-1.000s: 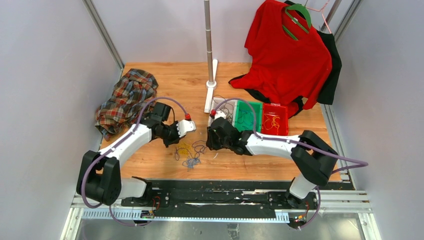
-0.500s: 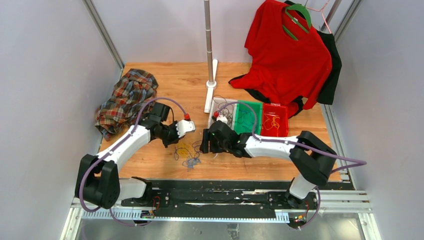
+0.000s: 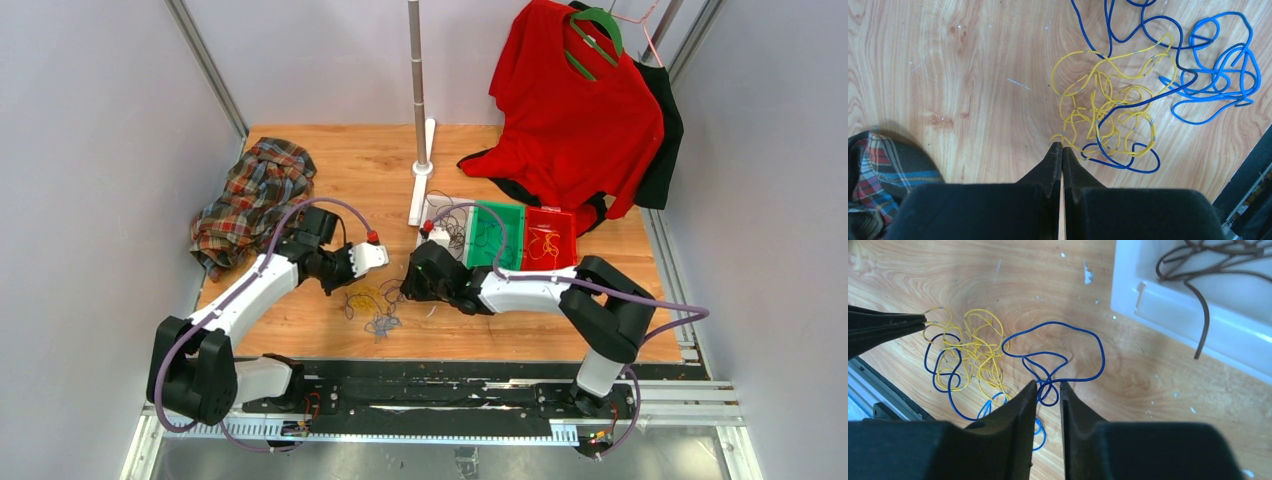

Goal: Untangle the cables

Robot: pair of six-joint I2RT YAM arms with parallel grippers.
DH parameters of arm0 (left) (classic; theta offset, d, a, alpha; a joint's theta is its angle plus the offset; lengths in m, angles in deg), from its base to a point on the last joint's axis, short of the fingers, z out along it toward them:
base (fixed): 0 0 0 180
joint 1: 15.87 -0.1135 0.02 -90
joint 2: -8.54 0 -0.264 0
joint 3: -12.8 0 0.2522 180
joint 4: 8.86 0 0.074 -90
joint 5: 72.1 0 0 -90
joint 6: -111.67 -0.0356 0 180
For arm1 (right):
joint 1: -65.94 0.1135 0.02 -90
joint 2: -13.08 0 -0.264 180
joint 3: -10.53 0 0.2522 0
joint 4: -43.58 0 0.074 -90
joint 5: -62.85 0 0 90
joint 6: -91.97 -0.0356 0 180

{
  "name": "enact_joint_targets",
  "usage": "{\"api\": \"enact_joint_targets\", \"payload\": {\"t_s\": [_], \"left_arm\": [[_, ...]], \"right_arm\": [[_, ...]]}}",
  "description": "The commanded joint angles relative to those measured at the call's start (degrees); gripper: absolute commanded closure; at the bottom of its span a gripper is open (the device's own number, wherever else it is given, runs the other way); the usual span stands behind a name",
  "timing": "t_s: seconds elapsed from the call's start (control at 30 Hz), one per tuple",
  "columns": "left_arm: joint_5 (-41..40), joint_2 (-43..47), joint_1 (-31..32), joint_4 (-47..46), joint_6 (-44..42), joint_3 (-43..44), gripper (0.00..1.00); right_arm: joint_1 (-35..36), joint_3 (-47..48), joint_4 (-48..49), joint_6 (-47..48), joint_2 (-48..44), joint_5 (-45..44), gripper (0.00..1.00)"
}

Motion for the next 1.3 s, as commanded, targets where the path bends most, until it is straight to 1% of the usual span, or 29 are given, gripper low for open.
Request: {"api": "enact_joint_targets", "payload": {"t_s": [0.0,0.1,0.2,0.33,0.43,0.47,0.57,0.6,0.63,0.73,0.83,0.9,1.03,1.13,1.27], "left_arm": [[-3.1,2.0,0.1,0.3,-2.4,-0.7,0.99],[-4.3,2.5,0.1,0.2,-3.2,-0.9,0.99],[-5.8,2.7,-0.3,-0.1,-4.1,-1.1,0.99],[-7.8,2.6,-1.9,-0.1,-5.9,-0.7,0.99],[-7.6,2.7,-3.5,1.0,-6.7,-0.2,0.99],[-7.3,2.7,-3.7,1.4,-6.7,-0.2,0.99],[-5.8,3.5,-3.8,2.0,-6.5,-0.8,0.99],[-5.5,3.7,-3.8,2.1,-6.3,-0.9,0.99],[-5.2,4.0,-3.8,2.1,-6.0,-1.0,0.99],[-4.3,4.3,-3.8,2.5,-5.8,-0.9,0.99],[-3.9,4.3,-3.8,2.7,-5.3,-0.6,0.99],[-3.6,4.3,-3.8,3.0,-5.2,-0.4,0.99],[-3.4,4.8,-3.8,3.4,-5.4,-0.5,0.99],[-3.3,4.9,-3.8,3.6,-5.5,-0.7,0.99],[-2.7,4.9,-3.8,3.7,-5.5,-0.6,0.99]], "right_arm": [[0.2,1.7,3.2,1.6,1.1,-2.2,0.86],[0.1,1.2,3.7,3.3,0.1,-3.0,0.99],[0.0,-0.1,4.5,5.6,-2.4,-4.1,0.99],[-0.3,-1.8,3.8,8.5,-8.4,-6.1,0.99],[-0.3,-2.4,2.4,9.1,-11.4,-6.9,0.99],[0.0,-2.1,1.4,8.7,-11.5,-6.4,0.96],[2.0,-1.1,-1.1,6.5,-10.0,-5.9,0.67],[2.9,-0.5,-2.1,5.7,-9.2,-6.1,0.59],[3.6,0.3,-3.2,4.5,-8.2,-5.8,0.54],[5.8,3.4,-3.2,4.2,-4.6,-4.1,0.46],[6.4,7.9,-6.1,5.3,0.1,-3.6,0.45],[6.4,9.9,-6.9,6.3,2.2,-5.0,0.45],[6.2,13.7,-9.8,8.0,6.7,-7.8,0.49],[6.2,16.2,-13.3,8.2,9.3,-10.0,0.49],[6.1,17.2,-15.0,8.0,11.2,-13.6,0.52]]}}
